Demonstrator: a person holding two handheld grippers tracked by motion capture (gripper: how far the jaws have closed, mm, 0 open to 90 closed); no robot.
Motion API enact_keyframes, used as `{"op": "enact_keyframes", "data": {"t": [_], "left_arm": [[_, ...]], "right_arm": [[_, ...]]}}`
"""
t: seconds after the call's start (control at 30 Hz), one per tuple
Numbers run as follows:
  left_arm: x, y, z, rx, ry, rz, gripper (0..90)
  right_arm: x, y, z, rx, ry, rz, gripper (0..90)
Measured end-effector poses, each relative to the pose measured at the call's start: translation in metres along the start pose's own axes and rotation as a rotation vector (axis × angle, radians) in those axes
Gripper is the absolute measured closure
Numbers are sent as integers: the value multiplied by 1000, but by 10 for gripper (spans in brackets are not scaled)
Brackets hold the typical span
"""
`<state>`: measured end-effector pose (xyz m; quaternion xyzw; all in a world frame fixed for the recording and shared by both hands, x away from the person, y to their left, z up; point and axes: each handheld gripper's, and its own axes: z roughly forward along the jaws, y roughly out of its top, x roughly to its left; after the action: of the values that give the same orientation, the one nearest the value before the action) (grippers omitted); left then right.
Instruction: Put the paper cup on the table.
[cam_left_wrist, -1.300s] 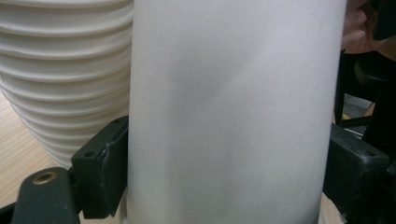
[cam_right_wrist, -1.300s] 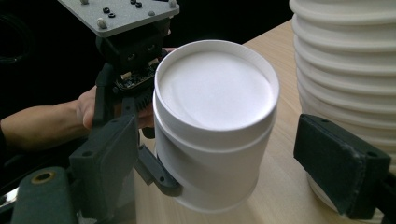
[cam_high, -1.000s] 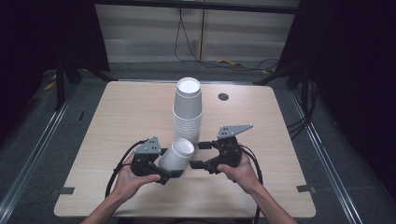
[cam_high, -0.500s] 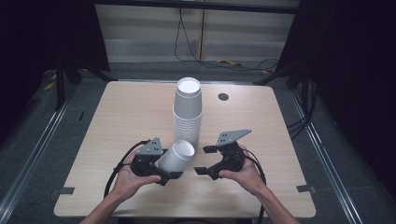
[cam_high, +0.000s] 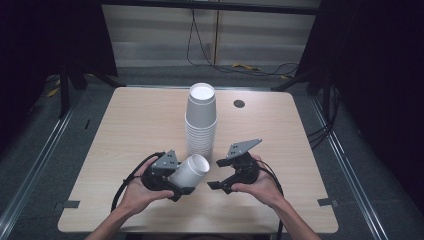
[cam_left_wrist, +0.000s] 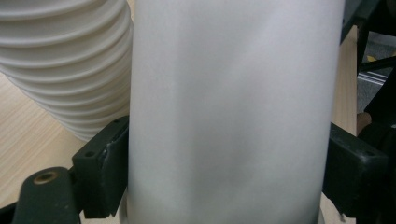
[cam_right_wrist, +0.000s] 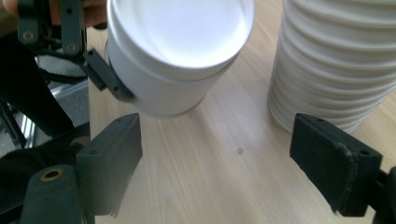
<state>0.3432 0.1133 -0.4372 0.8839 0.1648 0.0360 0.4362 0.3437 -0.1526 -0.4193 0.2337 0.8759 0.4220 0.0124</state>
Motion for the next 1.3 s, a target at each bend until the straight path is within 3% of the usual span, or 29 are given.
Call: {"op": "enact_keyframes", "data": {"t": [0.13,0.3,0.4,0.47,0.6,0.73,0.9,1.17,1.3], "left_arm": [[2,0,-2,12,-1,-13,153],[4,2,-3,51,-3,10,153],[5,1,-2,70,-8,0,153],[4,1,-2,83,22,22,153],[4,4,-3,100,17,28,153],[4,6,1,154,-2,52,153],[6,8,7,196,12,41,153],[5,21,13,246,-5,93,153],[1,26,16,271,-5,125,154]], "right_arm": [[1,1,1,8,0,-4,170],[1,3,5,41,1,-12,156],[3,5,8,73,17,-31,158],[5,5,9,82,16,-40,158],[7,6,11,107,13,-65,167],[9,6,12,132,3,-79,166],[9,6,13,159,2,-91,157],[7,6,14,180,24,-119,183],[8,10,6,209,-2,-148,175]]}}
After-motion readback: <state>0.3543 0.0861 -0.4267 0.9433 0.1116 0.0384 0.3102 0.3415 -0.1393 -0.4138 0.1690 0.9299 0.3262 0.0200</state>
